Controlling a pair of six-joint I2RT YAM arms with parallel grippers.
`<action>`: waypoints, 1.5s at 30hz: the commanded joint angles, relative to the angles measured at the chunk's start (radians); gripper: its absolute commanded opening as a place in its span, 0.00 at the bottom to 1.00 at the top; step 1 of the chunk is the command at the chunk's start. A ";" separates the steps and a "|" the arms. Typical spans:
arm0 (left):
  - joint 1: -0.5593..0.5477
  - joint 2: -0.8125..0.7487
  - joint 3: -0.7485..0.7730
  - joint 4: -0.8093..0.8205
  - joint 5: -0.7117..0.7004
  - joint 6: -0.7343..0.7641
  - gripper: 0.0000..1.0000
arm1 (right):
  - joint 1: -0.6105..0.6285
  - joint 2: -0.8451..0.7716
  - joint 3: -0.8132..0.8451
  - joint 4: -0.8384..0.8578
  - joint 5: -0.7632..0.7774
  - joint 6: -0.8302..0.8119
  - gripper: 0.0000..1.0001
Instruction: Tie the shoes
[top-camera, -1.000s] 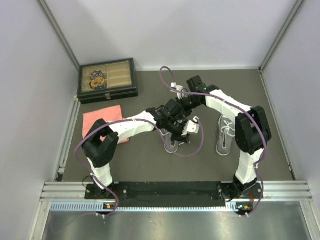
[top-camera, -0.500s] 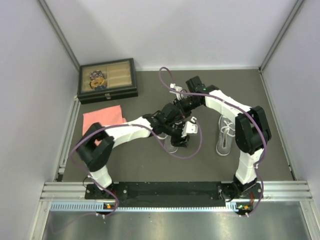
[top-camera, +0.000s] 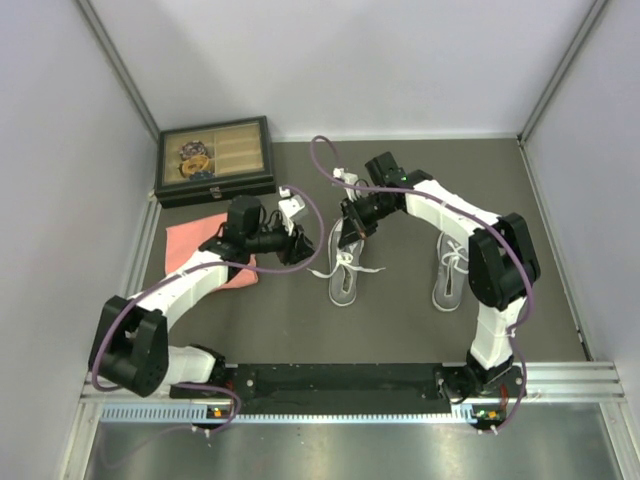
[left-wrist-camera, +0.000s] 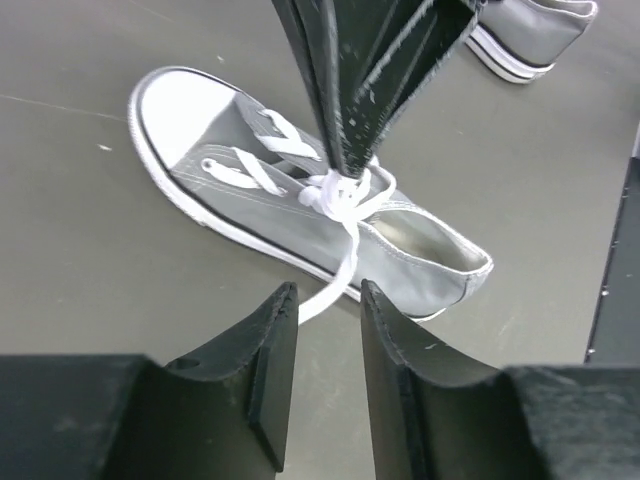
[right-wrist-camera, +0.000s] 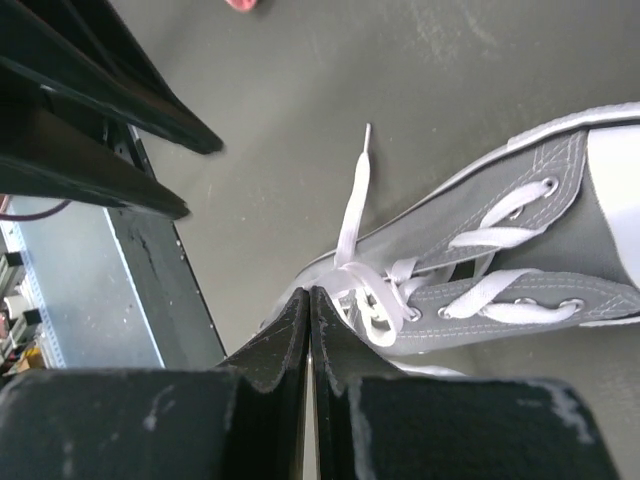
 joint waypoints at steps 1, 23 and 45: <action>-0.003 0.044 -0.016 0.181 0.078 -0.104 0.35 | 0.011 0.004 0.064 0.016 -0.012 0.015 0.00; 0.064 0.125 -0.084 0.298 0.037 -0.339 0.31 | 0.082 0.136 0.164 0.003 0.113 0.095 0.00; 0.130 -0.002 -0.041 0.146 0.090 -0.311 0.52 | 0.074 -0.011 0.234 -0.030 0.141 0.009 0.53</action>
